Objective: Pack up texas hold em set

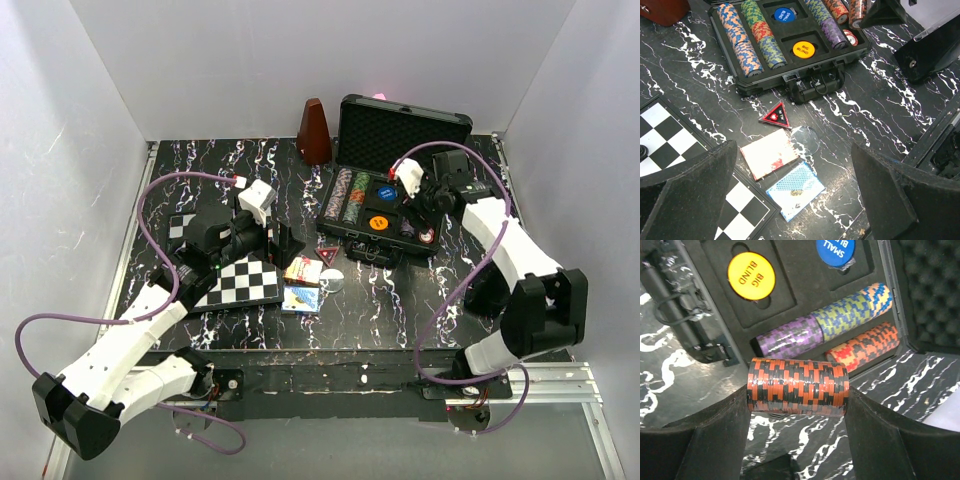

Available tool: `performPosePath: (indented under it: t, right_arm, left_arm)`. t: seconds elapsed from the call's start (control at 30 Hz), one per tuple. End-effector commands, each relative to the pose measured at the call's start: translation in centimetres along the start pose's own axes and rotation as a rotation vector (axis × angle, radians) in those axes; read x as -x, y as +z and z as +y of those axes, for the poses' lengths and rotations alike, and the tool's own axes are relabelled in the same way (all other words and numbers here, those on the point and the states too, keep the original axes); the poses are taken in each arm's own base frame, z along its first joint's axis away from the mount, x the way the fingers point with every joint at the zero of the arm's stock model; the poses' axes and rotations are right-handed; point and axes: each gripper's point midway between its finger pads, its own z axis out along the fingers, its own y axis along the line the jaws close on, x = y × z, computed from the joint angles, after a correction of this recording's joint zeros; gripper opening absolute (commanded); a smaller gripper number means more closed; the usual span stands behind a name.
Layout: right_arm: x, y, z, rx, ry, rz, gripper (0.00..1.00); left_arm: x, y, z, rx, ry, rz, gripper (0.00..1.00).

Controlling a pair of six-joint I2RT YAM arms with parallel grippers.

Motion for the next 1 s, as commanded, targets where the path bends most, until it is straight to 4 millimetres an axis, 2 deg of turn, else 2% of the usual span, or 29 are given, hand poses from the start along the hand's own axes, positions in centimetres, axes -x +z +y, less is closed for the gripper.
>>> performPosePath:
  t: [0.0,0.27,0.37,0.67,0.97]
  right_arm:
    - [1.4,-0.7,-3.8,-0.075,-0.153,0.011,0.01]
    - [-1.3,1.6,-3.9,-0.067,-0.184,0.115,0.01]
    - [-1.5,1.6,-3.9,-0.073,-0.205,0.117,0.01]
    - [-4.2,2.1,-4.0,-0.087,-0.251,0.232,0.01]
    - [-4.4,2.8,-3.3,-0.063,-0.284,0.243,0.01]
  left_arm:
    - [0.2,-0.4,0.4,0.021,0.019,-0.009,0.98]
    - [0.1,-0.4,0.4,0.020,0.023,-0.011,0.98]
    - [0.1,-0.5,0.4,0.023,0.026,-0.011,0.98]
    - [0.3,-0.6,0.5,0.027,0.031,-0.017,0.98]
    - [0.3,-0.7,0.6,0.031,0.033,-0.019,0.98]
